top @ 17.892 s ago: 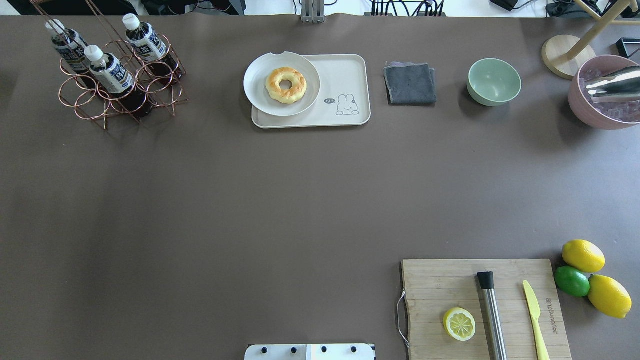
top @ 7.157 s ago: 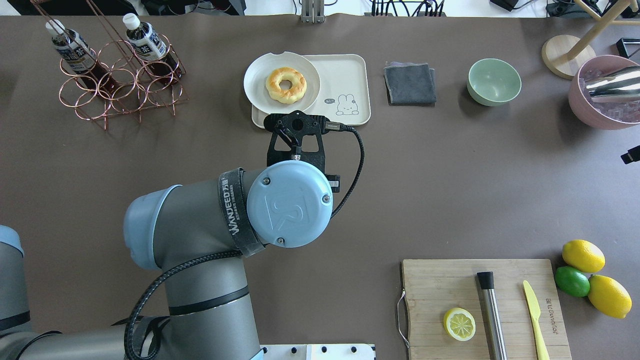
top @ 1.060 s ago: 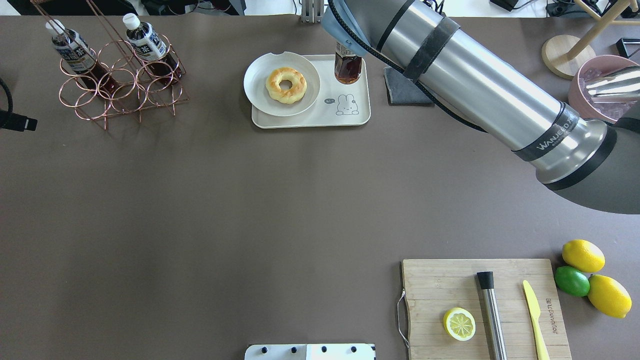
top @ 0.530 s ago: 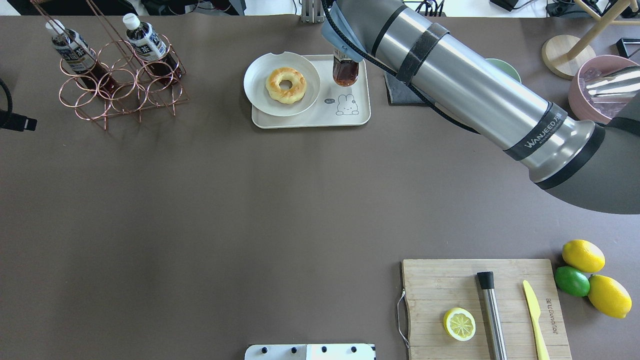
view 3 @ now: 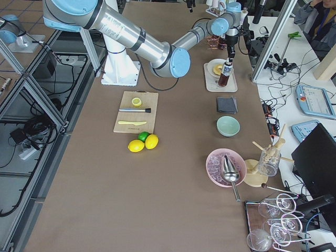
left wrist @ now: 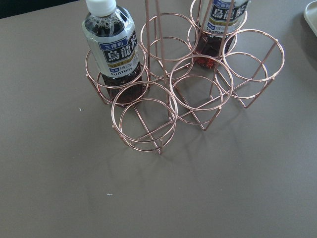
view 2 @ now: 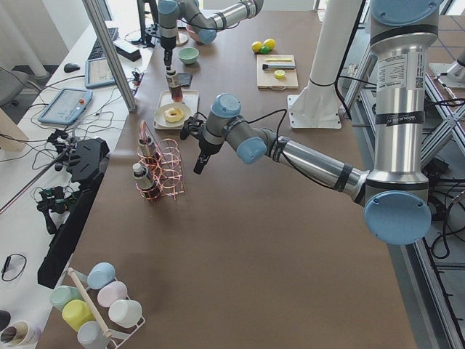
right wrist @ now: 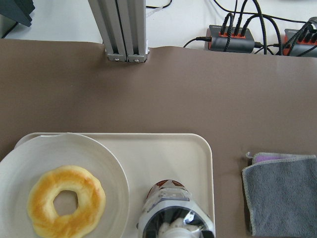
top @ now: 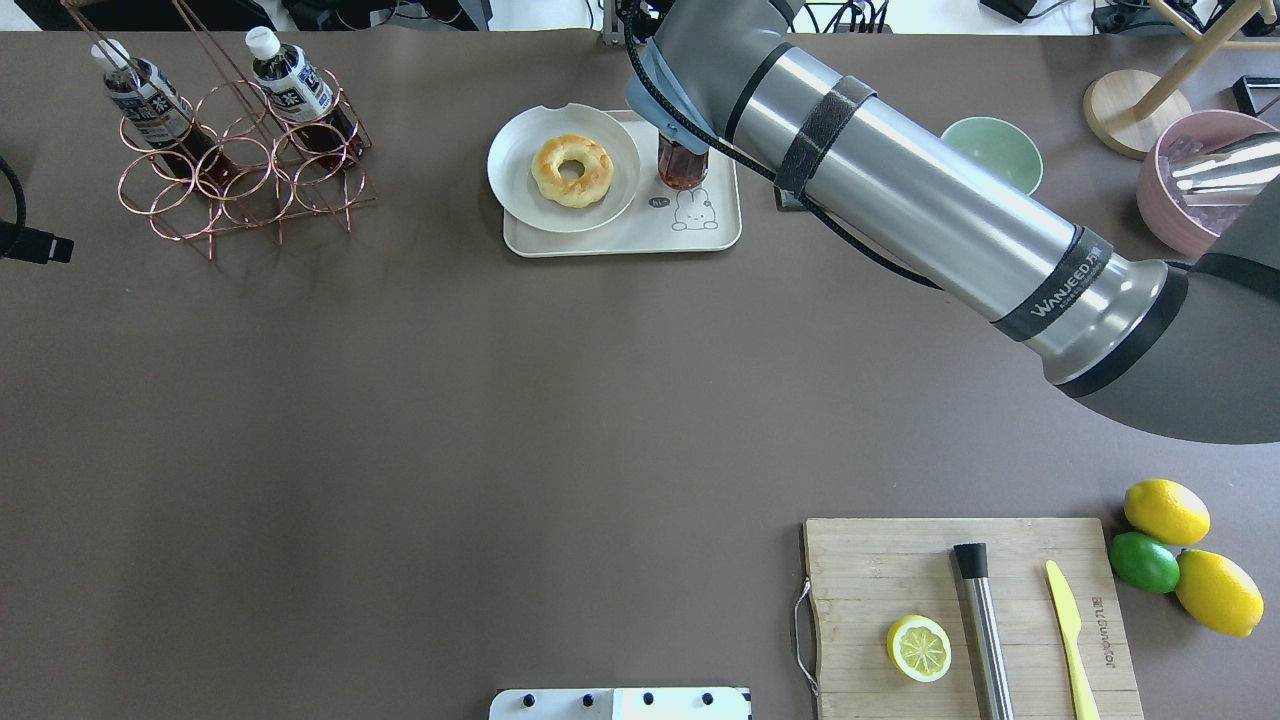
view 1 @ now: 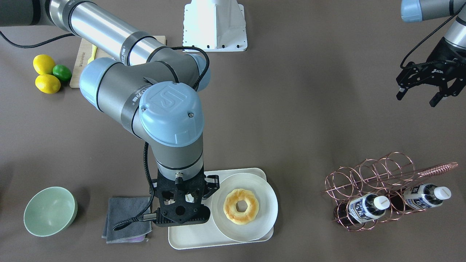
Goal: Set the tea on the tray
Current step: 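Lift the bottle with the right gripper and carry it onto the cream tray, then lower the bottle onto the tray beside the plate and open the right gripper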
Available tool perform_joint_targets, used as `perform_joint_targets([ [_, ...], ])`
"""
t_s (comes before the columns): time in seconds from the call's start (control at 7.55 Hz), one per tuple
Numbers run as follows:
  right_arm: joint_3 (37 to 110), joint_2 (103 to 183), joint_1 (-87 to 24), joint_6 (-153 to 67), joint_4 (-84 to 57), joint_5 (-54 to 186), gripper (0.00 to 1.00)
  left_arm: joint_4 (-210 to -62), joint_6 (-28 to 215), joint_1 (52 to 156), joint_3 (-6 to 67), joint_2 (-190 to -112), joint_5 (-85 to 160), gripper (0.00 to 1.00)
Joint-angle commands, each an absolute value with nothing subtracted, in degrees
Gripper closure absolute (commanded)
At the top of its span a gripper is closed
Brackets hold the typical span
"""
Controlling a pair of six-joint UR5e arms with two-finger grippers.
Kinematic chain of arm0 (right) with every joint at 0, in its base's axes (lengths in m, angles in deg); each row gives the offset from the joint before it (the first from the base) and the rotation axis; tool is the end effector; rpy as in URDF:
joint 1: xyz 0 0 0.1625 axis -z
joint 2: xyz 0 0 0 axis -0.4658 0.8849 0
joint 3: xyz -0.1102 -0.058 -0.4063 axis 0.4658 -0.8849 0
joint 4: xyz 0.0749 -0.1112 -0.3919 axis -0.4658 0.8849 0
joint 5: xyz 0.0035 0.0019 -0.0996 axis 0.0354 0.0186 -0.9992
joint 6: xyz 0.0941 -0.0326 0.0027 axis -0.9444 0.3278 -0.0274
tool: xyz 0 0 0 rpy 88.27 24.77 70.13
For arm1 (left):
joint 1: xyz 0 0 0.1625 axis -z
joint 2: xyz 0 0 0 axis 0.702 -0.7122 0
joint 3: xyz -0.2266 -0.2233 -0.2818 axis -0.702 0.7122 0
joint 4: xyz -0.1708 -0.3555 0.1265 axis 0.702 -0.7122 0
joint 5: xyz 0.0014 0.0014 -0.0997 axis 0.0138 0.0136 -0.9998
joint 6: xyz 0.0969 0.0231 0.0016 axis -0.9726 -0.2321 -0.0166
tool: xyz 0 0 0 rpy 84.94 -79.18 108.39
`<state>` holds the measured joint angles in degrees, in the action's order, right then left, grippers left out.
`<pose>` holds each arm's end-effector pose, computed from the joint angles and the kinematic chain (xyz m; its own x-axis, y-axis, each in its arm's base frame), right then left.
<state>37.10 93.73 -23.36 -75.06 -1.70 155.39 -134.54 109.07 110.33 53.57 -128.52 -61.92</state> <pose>-0.4603 -0.7231 0.0983 0.7551 -0.0382 0.6545 -0.1023 0.9792 0.1752 0.1201 -0.4669 0.4358 0.6921 0.2678 -0.6703 0.0726 0.8981 0.4338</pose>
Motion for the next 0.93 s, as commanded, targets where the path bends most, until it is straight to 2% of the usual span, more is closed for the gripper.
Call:
perform_joint_targets([
  [0.0, 37.27, 94.13, -23.39, -74.80, -1.84, 155.27, 1.00, -134.54, 109.05, 110.33, 53.47, -128.46, -61.92, 0.03],
  [0.13, 37.27, 94.14, -23.39, -74.88, -1.92, 155.27, 0.83, -134.54, 109.05, 110.33, 53.38, -128.46, -61.92, 0.03],
  [0.27, 37.10, 94.22, -23.39, -74.71, -1.92, 155.27, 0.75, -134.54, 109.05, 110.33, 53.29, -128.54, -61.92, 0.03],
  [0.4, 37.18, 94.23, -23.39, -74.62, -1.92, 155.27, 0.59, -134.62, 109.05, 110.24, 53.20, -128.55, -61.92, 0.03],
  [0.53, 37.18, 94.23, -23.39, -74.53, -1.92, 155.36, 0.16, -134.54, 109.05, 110.24, 53.29, -128.55, -61.92, 0.03],
  [0.66, 37.18, 94.23, -23.39, -74.45, -1.92, 155.36, 0.01, -134.54, 109.05, 110.24, 53.46, -128.55, -61.92, 0.03],
  [0.8, 37.53, 94.14, -23.91, -74.36, -1.84, 155.71, 0.00, -134.45, 109.05, 110.24, 53.38, -128.55, -61.92, 0.03],
])
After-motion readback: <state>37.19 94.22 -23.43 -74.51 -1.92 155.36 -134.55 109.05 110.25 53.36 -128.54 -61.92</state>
